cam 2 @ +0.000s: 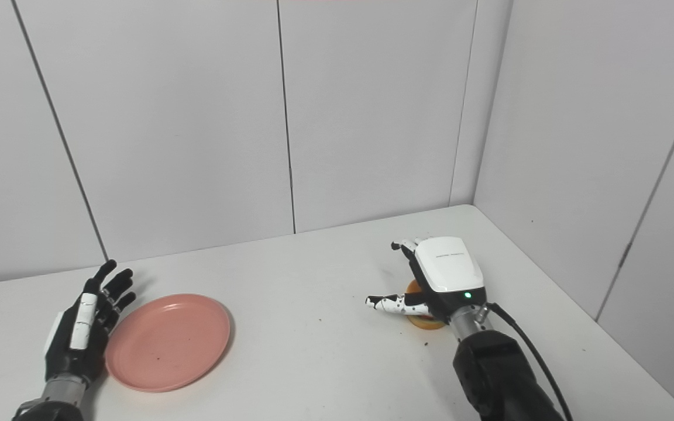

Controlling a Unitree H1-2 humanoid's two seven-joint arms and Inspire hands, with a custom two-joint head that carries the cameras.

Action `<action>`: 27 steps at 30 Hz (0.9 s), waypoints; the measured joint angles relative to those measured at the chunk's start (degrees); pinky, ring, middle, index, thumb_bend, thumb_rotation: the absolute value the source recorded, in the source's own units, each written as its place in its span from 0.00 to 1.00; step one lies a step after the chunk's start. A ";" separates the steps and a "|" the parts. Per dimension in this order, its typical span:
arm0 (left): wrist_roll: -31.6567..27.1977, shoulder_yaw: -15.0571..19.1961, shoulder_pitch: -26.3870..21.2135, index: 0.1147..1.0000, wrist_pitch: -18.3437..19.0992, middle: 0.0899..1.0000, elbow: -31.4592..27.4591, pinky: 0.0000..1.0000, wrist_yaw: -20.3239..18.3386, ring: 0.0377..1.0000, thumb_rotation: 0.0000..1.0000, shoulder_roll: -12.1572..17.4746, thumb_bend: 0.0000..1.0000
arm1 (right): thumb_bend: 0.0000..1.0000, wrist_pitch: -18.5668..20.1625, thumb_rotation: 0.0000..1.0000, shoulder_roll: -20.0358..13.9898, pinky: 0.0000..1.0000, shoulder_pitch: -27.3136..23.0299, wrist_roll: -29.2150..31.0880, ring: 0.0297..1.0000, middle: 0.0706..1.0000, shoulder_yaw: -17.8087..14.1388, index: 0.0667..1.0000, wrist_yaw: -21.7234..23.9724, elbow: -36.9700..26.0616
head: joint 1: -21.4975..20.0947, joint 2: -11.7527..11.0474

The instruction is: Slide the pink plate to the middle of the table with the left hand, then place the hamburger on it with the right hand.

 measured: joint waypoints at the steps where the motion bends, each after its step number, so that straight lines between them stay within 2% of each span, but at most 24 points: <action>1: -0.02 0.00 0.03 0.85 0.00 0.82 -0.04 0.89 -0.15 0.91 0.74 0.00 0.98 | 0.89 0.06 0.82 -0.12 0.73 -0.33 -0.09 0.73 0.72 0.25 0.72 -0.04 0.68 | 0.00 0.00; 10: -0.06 -0.07 0.02 0.85 0.01 0.81 -0.18 0.88 -0.60 0.89 0.75 -0.04 0.98 | 0.88 1.73 0.82 -0.80 0.75 -1.68 -0.41 0.70 0.70 1.98 0.72 -1.45 8.07 | 0.00 0.35; 21: -0.64 -0.23 0.92 0.85 1.25 0.81 -2.44 0.89 -1.42 0.90 0.75 -0.11 0.96 | 0.87 3.00 0.83 -3.05 0.79 -3.99 0.29 0.74 0.74 4.81 0.74 0.03 12.48 | 0.26 0.70; 24: -0.69 -0.41 1.44 0.85 1.86 0.81 -3.54 0.90 -1.48 0.90 0.75 -0.21 0.96 | 0.86 4.17 0.81 -3.03 0.77 -4.03 0.69 0.73 0.73 5.43 0.73 0.39 13.63 | 0.44 0.79; 27: -0.93 -0.56 1.92 0.85 2.13 0.81 -4.40 0.90 -1.55 0.90 0.75 -0.26 0.96 | 0.87 4.38 0.80 -3.03 0.67 -4.07 1.36 0.69 0.71 5.96 0.72 -0.23 15.38 | 0.44 0.88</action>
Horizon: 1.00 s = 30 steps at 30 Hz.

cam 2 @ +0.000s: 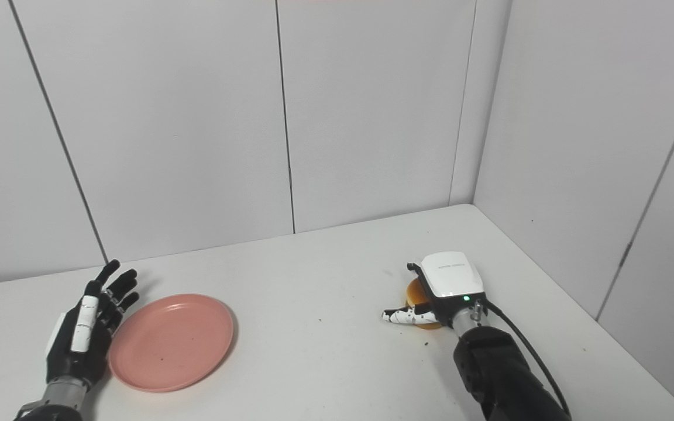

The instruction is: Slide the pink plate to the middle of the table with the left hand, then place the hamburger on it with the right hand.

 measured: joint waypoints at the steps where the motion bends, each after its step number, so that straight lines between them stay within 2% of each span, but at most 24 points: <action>1: -0.11 -0.04 0.03 0.85 0.05 0.81 -0.07 0.90 0.00 0.90 0.75 -0.01 0.96 | 0.87 0.00 0.80 0.00 0.66 0.00 0.35 0.69 0.71 0.20 0.72 -0.06 0.61 | 0.00 0.00; 2: -0.15 -0.04 0.07 0.86 0.08 0.81 -0.13 0.90 0.00 0.90 0.75 0.00 0.96 | 0.86 0.00 0.79 0.00 0.53 0.00 0.80 0.61 0.66 0.35 0.68 -0.16 1.12 | 0.00 0.00; 3: -0.20 -0.04 0.08 0.86 0.12 0.81 -0.15 0.91 0.00 0.90 0.75 0.00 0.96 | 0.86 0.00 0.78 0.01 0.47 -0.01 1.38 0.56 0.64 0.34 0.67 -0.57 1.54 | 0.00 0.09; 5: -0.36 -0.04 0.08 0.86 0.16 0.81 -0.17 0.91 0.00 0.90 0.75 0.00 0.96 | 0.81 0.00 0.72 0.04 0.36 -0.17 3.28 0.45 0.52 0.18 0.59 -1.36 1.89 | 0.09 0.17; 8: -0.37 -0.16 0.09 0.86 0.20 0.81 -0.20 0.90 0.00 0.90 0.75 -0.02 0.96 | 0.78 0.01 0.69 0.06 0.31 -0.73 5.21 0.38 0.45 0.20 0.53 -2.02 2.53 | 0.26 0.26; 12: -0.37 -0.36 0.09 0.87 0.20 0.82 -0.23 0.91 0.00 0.91 0.76 -0.03 0.95 | 0.78 0.68 0.70 0.03 0.31 -1.16 5.60 0.38 0.45 0.83 0.52 -2.21 2.81 | 0.26 0.26; 15: -0.37 -0.48 0.10 0.87 0.20 0.83 -0.22 0.91 0.00 0.91 0.76 0.00 0.95 | 0.72 0.93 0.67 -0.04 0.21 -1.47 5.70 0.26 0.31 1.35 0.37 -2.83 3.82 | 0.52 0.52; 16: -0.37 -0.55 0.10 0.87 0.20 0.83 -0.22 0.91 0.00 0.91 0.76 0.00 0.95 | 0.65 0.92 0.60 -0.11 0.18 -1.67 5.84 0.22 0.27 1.51 0.33 -3.31 4.27 | 0.53 0.53; 17: -0.37 -0.66 0.10 0.87 0.20 0.83 -0.23 0.91 0.00 0.91 0.76 0.00 0.95 | 0.63 0.89 0.57 -0.19 0.18 -1.87 6.13 0.22 0.26 1.65 0.33 -3.62 4.68 | 0.53 0.53; 21: -0.37 -1.03 0.10 0.87 0.20 0.82 -0.24 0.89 -0.01 0.90 0.76 0.01 0.95 | 0.56 0.13 0.32 -0.21 0.15 -2.33 9.79 0.18 0.22 1.62 0.31 -6.32 6.36 | 0.44 0.61; 23: -0.37 -1.05 0.13 0.86 0.20 0.82 -0.23 0.89 -0.01 0.90 0.76 0.03 0.95 | 0.53 -0.80 0.29 -0.19 0.17 -2.33 11.83 0.20 0.24 1.63 0.34 -7.44 6.44 | 0.44 0.62; 25: -0.38 -1.06 0.13 0.86 0.25 0.82 -0.23 0.90 -0.01 0.90 0.75 0.01 0.94 | 0.55 -1.99 0.23 -0.18 0.16 -2.35 12.78 0.19 0.23 1.83 0.34 -8.61 6.43 | 0.44 0.62; 27: -0.39 -1.12 0.13 0.86 0.34 0.82 -0.24 0.90 -0.01 0.91 0.75 0.00 0.94 | 0.55 -2.47 0.22 -0.20 0.16 -2.34 13.59 0.19 0.23 1.89 0.34 -9.65 6.82 | 0.62 0.70; 29: -0.39 -1.13 0.14 0.86 0.46 0.82 -0.25 0.91 -0.01 0.91 0.75 0.00 0.95 | 0.51 -2.84 0.16 -0.21 0.17 -2.25 14.37 0.20 0.24 2.09 0.42 -10.08 6.25 | 0.88 0.70; 30: -0.39 -1.15 0.14 0.86 0.53 0.81 -0.28 0.91 -0.01 0.90 0.75 -0.01 0.95 | 0.51 -2.94 0.15 -0.21 0.16 -2.18 14.41 0.19 0.23 2.36 0.43 -10.14 5.56 | 1.40 0.79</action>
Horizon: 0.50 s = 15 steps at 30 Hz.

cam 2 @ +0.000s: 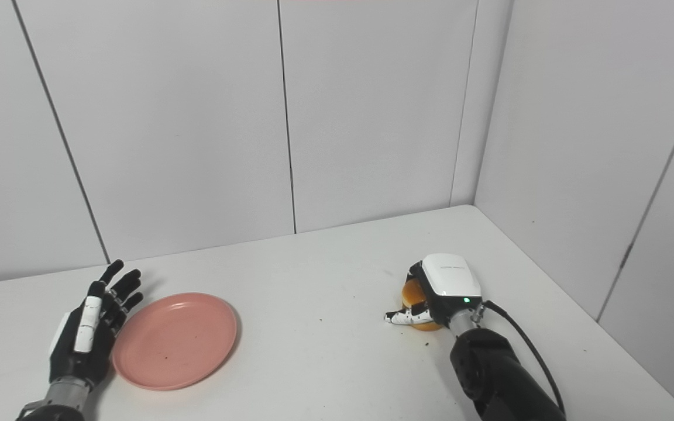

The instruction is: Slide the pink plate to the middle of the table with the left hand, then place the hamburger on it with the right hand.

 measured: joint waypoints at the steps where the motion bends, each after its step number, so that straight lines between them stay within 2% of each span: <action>1: 0.00 -0.02 0.00 0.86 0.16 0.81 -0.09 0.91 0.00 0.90 0.75 -0.05 0.95 | 0.51 -0.16 0.15 -0.05 0.16 0.04 0.01 0.19 0.23 0.19 0.43 -0.08 -0.25 | 0.01 0.00; 5: 0.09 -0.34 0.34 0.86 0.80 0.80 -1.08 0.89 0.27 0.89 0.75 -0.13 0.97 | 0.50 -0.20 0.15 -0.38 0.19 1.41 -0.12 0.22 0.27 0.93 0.44 0.65 -4.63 | 1.32 0.35; 8: 0.11 -0.49 0.70 0.85 1.53 0.81 -1.80 0.89 0.95 0.89 0.75 -0.27 0.99 | 0.50 -0.19 0.15 -0.39 0.17 2.38 -0.45 0.21 0.25 1.69 0.44 1.94 -10.00 | 2.99 0.44; 14: 0.31 -1.10 1.16 0.84 2.19 0.80 -3.41 0.88 2.15 0.89 0.74 -2.18 0.99 | 0.50 -0.15 0.16 0.66 0.19 1.00 -0.70 0.22 0.27 2.10 0.44 5.81 -20.33 | 5.98 0.53; 15: 0.54 -1.30 1.32 0.83 2.40 0.80 -3.76 0.87 2.25 0.89 0.74 -2.33 0.99 | 0.50 -0.15 0.16 0.99 0.19 0.62 -0.74 0.22 0.27 2.29 0.44 6.76 -21.69 | 7.46 0.53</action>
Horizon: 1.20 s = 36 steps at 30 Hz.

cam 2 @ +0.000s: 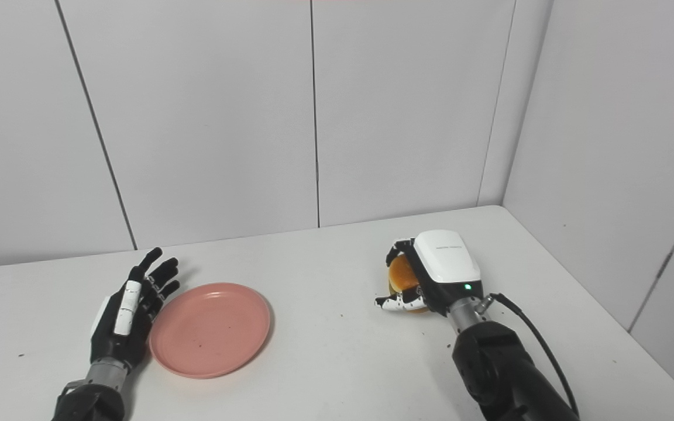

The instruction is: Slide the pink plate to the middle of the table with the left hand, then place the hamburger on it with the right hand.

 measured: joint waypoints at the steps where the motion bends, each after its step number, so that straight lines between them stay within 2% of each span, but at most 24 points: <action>1: 0.43 -0.12 0.20 0.83 0.26 0.80 -0.37 0.87 0.33 0.88 0.74 -0.17 0.99 | 0.50 0.00 0.16 0.54 0.19 -0.40 -0.15 0.22 0.27 0.15 0.44 0.71 -1.36 | 0.45 0.00; 5: 1.28 -0.34 0.53 0.83 0.89 0.80 -1.19 0.86 1.69 0.88 0.74 -1.05 0.98 | 0.50 -0.01 0.16 3.29 0.18 -1.94 -0.45 0.22 0.27 0.76 0.44 2.47 -4.67 | 1.60 0.00; 10: 2.76 -0.88 0.99 0.82 1.15 0.79 -2.22 0.85 3.50 0.87 0.74 -1.81 0.97 | 0.50 -0.04 0.15 5.81 0.16 -3.19 -0.78 0.19 0.25 1.96 0.44 3.72 -5.54 | 4.92 0.00; 14: 3.54 -1.39 0.98 0.83 1.13 0.78 -2.20 0.84 4.48 0.86 0.74 -2.60 1.00 | 0.50 -0.26 0.16 7.14 0.17 -4.13 -0.83 0.21 0.26 2.83 0.44 3.71 -5.38 | 7.30 -0.09; 18: 4.62 -2.04 0.84 0.83 0.93 0.79 -1.90 0.83 5.38 0.85 0.75 -3.35 1.00 | 0.50 -0.69 0.16 8.71 0.19 -5.77 -0.83 0.22 0.28 4.17 0.44 3.69 -3.15 | 9.24 -0.35; 24: 5.07 -2.36 0.56 0.83 0.36 0.78 -1.47 0.84 6.31 0.85 0.76 -4.06 1.00 | 0.50 -3.68 0.16 10.28 0.20 -7.14 -0.60 0.25 0.31 6.23 0.44 3.39 1.64 | 12.22 -0.70; 28: 5.76 -2.35 0.56 0.82 0.22 0.78 -1.45 0.83 6.87 0.85 0.75 -4.28 1.00 | 0.50 -4.30 0.16 11.56 0.19 -7.84 -0.32 0.23 0.28 7.04 0.44 3.26 4.81 | 13.54 -0.62; 31: 5.77 -2.32 0.59 0.82 0.20 0.79 -1.64 0.84 6.98 0.85 0.75 -4.40 1.00 | 0.50 -6.13 0.16 12.33 0.18 -8.66 -0.09 0.22 0.28 7.78 0.44 2.98 6.68 | 14.07 -0.53; 36: 5.76 -2.33 0.80 0.82 0.20 0.78 -2.15 0.85 6.98 0.86 0.74 -4.87 1.00 | 0.50 -7.20 0.17 14.62 0.22 -10.95 -0.06 0.26 0.31 8.67 0.44 1.15 10.02 | 15.13 -0.62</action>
